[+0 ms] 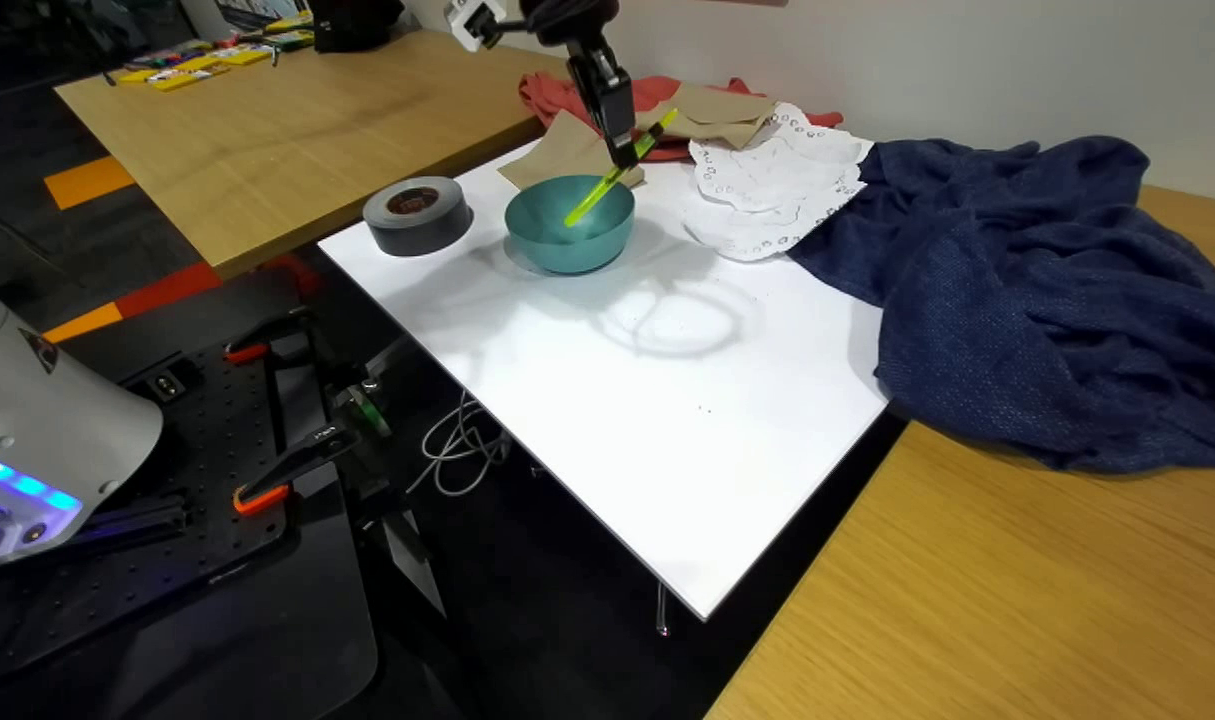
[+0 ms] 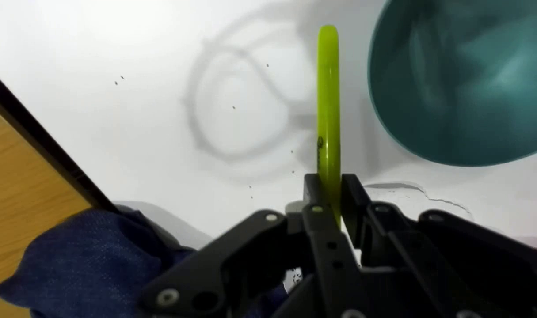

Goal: Take the yellow pen out of the green bowl and place it on the table

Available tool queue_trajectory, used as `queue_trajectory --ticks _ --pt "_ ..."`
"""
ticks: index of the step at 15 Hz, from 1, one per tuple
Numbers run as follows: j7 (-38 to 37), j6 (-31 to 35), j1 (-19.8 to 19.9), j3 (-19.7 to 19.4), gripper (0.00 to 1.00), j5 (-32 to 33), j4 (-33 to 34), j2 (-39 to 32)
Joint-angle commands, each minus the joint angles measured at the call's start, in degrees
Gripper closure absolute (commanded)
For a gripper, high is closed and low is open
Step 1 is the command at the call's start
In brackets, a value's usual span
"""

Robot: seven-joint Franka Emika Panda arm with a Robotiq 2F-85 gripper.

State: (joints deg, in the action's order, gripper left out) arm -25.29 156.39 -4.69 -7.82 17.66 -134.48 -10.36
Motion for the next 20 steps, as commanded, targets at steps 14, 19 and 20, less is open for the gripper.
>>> queue_trajectory --ticks 14,19,20 --pt "-13.5 16.6 -2.2 -8.4 0.60 -10.8 -9.7 -8.0" --pt "-13.2 18.3 -6.5 -12.0 0.23 -13.2 -9.9 -7.7" --pt "-13.5 18.4 -8.1 -13.7 0.16 -12.7 -9.9 -7.5"
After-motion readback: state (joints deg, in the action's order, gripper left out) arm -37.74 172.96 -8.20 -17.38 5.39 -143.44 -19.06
